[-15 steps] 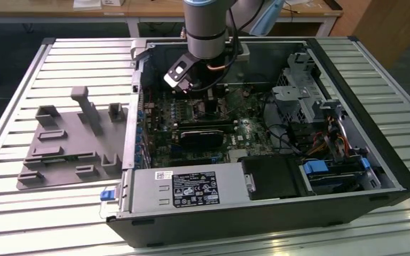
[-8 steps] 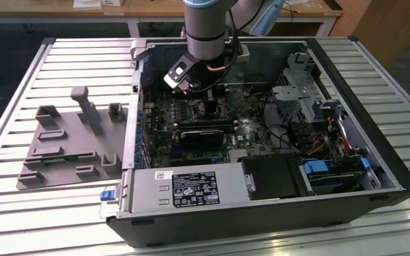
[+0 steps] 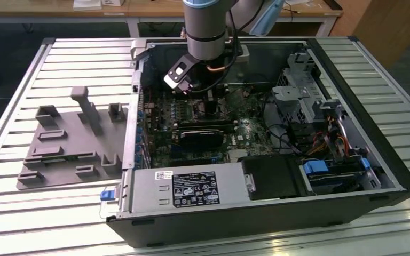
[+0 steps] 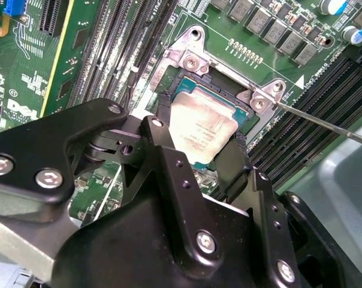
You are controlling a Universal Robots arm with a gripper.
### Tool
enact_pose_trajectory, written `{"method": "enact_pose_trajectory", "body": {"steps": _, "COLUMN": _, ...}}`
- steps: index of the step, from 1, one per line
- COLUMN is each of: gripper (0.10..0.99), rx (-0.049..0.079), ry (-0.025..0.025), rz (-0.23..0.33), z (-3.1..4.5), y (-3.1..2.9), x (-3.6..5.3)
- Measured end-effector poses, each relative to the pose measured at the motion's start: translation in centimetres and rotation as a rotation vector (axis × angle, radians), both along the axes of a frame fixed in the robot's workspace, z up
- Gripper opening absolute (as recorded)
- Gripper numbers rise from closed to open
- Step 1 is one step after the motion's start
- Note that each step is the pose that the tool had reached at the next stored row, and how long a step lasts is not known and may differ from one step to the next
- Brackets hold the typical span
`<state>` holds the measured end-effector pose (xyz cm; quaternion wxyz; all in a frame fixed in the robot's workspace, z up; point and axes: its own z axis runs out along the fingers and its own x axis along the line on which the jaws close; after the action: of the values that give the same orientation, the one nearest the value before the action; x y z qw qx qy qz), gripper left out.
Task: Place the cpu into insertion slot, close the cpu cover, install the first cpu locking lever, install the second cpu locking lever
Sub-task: 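Place the cpu into insertion slot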
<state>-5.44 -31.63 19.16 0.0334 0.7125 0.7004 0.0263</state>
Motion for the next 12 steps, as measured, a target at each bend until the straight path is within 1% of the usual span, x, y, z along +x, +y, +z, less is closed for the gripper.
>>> {"method": "enact_pose_trajectory", "body": {"steps": 9, "gripper": 0.537, "rx": 0.000, "ry": -0.0002, "rz": 0.000, "z": -0.02, "y": 0.00, "x": 0.00}}
{"method": "enact_pose_trajectory", "body": {"steps": 11, "gripper": 0.537, "rx": 0.001, "ry": -0.0009, "rz": 0.000, "z": -0.05, "y": 0.02, "x": 0.01}}
{"method": "enact_pose_trajectory", "body": {"steps": 12, "gripper": 0.549, "rx": 0.001, "ry": -0.0007, "rz": 0.000, "z": -0.05, "y": 0.02, "x": 0.01}}
